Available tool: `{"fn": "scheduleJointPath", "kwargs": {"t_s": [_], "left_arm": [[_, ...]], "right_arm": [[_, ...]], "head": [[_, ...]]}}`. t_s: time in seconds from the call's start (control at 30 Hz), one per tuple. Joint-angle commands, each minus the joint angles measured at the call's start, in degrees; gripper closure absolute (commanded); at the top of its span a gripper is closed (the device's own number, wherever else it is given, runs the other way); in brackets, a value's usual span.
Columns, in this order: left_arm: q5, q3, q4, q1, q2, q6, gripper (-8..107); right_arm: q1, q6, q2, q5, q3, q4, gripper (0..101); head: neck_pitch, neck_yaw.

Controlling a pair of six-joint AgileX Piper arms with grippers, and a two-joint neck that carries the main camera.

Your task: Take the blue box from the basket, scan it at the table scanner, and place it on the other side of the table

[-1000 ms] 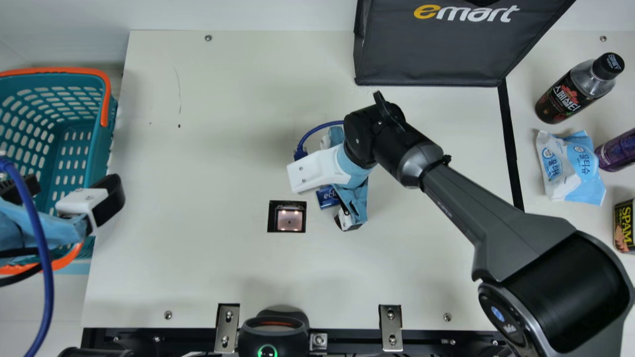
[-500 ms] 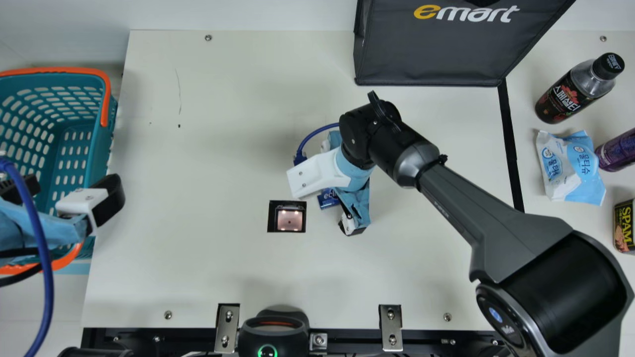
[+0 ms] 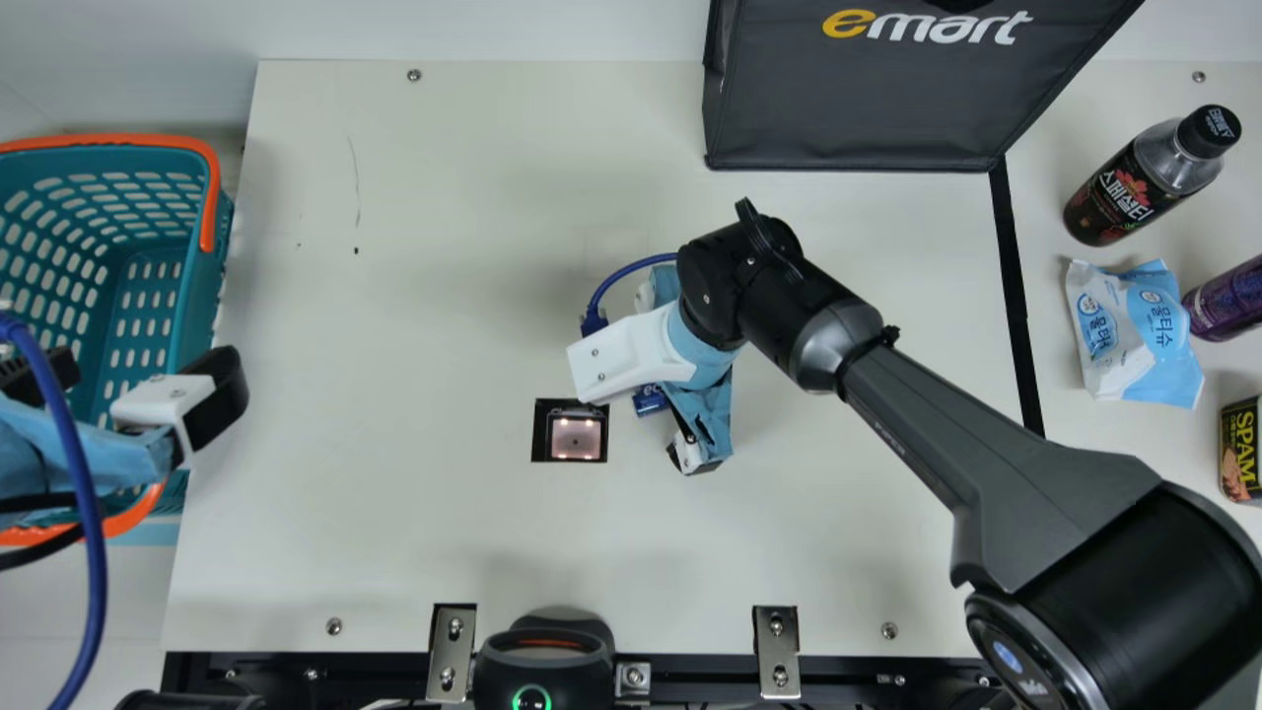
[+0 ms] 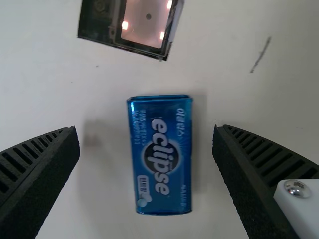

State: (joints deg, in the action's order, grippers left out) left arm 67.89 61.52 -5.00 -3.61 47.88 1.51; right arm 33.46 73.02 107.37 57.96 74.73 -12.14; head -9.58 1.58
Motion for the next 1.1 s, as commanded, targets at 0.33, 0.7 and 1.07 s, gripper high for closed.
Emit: {"fn": "scheduleJointPath", "kwargs": {"t_s": [0.33,0.7,1.07], "left_arm": [[0.00,0.00,0.00,0.00,0.00,0.00,9],[0.00,0.00,0.00,0.00,0.00,0.00,9],[0.00,0.00,0.00,0.00,0.00,0.00,9]], "right_arm": [[-0.22,-0.62,-0.36,-2.46,-1.40,1.47,60],[-0.07,-1.21,-0.72,-2.68,-2.33,2.44,101],[-0.07,-3.23,-1.61,-2.64,-2.17,2.74,101]], "head": [[1.66,0.00],[1.66,0.00],[1.66,0.00]]}}
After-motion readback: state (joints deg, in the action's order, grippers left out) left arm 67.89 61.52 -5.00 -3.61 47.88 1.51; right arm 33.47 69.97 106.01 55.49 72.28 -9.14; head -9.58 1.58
